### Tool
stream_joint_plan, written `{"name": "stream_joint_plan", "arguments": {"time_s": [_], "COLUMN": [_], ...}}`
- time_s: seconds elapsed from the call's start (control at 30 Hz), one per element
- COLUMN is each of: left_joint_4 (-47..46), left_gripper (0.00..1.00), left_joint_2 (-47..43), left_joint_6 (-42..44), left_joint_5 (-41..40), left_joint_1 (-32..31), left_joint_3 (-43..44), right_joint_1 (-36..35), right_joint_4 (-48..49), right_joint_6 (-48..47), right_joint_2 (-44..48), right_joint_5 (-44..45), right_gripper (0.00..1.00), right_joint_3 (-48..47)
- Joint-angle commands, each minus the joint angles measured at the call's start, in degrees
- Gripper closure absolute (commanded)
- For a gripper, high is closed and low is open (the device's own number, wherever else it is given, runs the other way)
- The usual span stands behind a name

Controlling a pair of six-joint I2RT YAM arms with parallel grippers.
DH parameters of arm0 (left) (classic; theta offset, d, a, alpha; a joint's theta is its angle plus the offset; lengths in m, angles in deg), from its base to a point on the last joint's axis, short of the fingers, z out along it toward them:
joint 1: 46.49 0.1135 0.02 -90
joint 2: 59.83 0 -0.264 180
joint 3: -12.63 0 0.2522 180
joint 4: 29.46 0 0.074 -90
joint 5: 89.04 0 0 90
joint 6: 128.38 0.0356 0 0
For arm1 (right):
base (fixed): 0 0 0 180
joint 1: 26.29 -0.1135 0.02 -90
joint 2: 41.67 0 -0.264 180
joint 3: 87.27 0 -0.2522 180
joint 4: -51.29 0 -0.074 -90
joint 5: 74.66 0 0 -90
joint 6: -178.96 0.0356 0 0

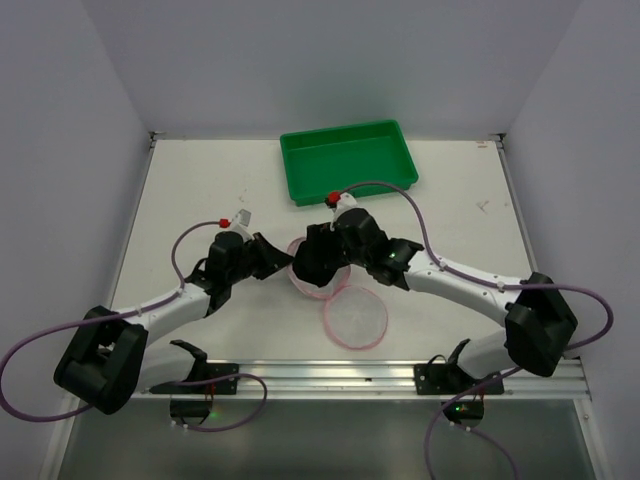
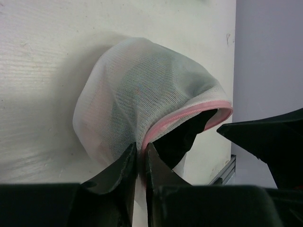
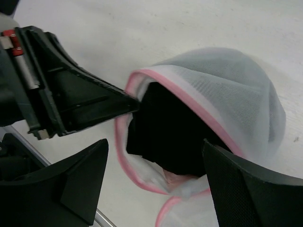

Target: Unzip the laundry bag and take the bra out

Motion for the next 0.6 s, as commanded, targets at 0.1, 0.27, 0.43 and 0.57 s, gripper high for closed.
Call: {"name": "stream_joint_plan", "arguments": {"time_s": [0.1,0.27,0.43,0.57], "left_joint_4": [-1.48,1.16,3.97,6.70], "left_gripper": [0.74,0.64,0.60,0.59], "left_joint_2": [-1.84,-3.33,-4.13,-5.62], "left_joint_6": [0.82,2.05,3.46,5.04], "left_joint_5": [0.00,-1.23,-2.20,-3.51], "left_joint_1": [-0.34,-0.34,-0.26,-0.26], "left_joint_3": [1.21,1.74,2.79,3.14], "right_joint_1": [-3.63,-4.24,-4.24,-4.33], "right_joint_4": [0.39,-1.89,-4.97,-4.88], "right_joint_6": [-8.03,-10.50,-10.15,-9.97], "right_joint_2": [-2.94,-5.66,-10.23,-13.04], "right_joint_5": [6.11,6.90,7.16,6.99], "right_gripper": [0.18,0.18,0.18,0.17], "right_joint_3": [-6.09,-7.68,-8.83,-8.38]}}
